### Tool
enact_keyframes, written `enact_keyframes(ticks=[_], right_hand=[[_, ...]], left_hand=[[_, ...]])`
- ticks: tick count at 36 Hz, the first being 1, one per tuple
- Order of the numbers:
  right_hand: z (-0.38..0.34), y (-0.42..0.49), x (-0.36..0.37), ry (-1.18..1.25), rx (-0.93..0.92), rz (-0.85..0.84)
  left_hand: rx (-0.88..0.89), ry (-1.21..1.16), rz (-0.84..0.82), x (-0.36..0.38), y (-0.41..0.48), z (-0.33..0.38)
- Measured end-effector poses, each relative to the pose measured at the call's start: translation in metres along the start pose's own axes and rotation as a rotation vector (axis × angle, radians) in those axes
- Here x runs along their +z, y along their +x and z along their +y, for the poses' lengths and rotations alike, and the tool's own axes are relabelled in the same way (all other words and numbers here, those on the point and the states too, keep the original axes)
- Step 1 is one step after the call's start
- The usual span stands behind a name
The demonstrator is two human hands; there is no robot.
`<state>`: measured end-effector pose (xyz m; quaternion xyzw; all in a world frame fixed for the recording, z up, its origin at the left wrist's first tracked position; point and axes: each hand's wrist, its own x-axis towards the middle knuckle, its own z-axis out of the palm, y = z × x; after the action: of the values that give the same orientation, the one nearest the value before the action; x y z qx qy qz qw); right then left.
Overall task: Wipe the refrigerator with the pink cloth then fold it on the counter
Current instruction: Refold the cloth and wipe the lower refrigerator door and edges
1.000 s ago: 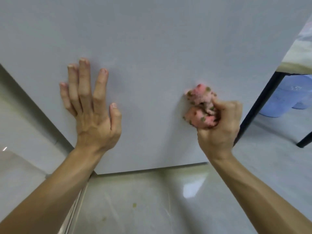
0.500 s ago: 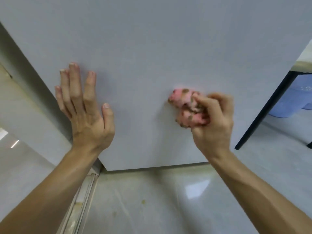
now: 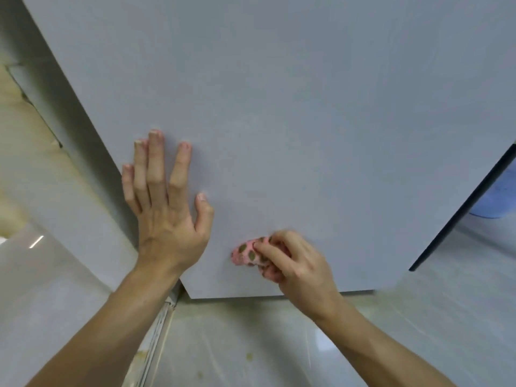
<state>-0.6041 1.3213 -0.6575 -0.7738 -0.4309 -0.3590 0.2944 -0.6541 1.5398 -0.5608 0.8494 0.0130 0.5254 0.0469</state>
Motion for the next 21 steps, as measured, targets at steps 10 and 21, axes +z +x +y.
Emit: enact_keyframes(ticks=[10,21], right_hand=[[-0.012,0.166,-0.115,0.045,0.326,0.752],[-0.049,0.067,0.009,0.025,0.062,0.173]], left_hand=[[0.006,0.005,0.039,-0.001,0.002,-0.003],[0.045,0.015,0.009,-0.003,0.000,-0.009]])
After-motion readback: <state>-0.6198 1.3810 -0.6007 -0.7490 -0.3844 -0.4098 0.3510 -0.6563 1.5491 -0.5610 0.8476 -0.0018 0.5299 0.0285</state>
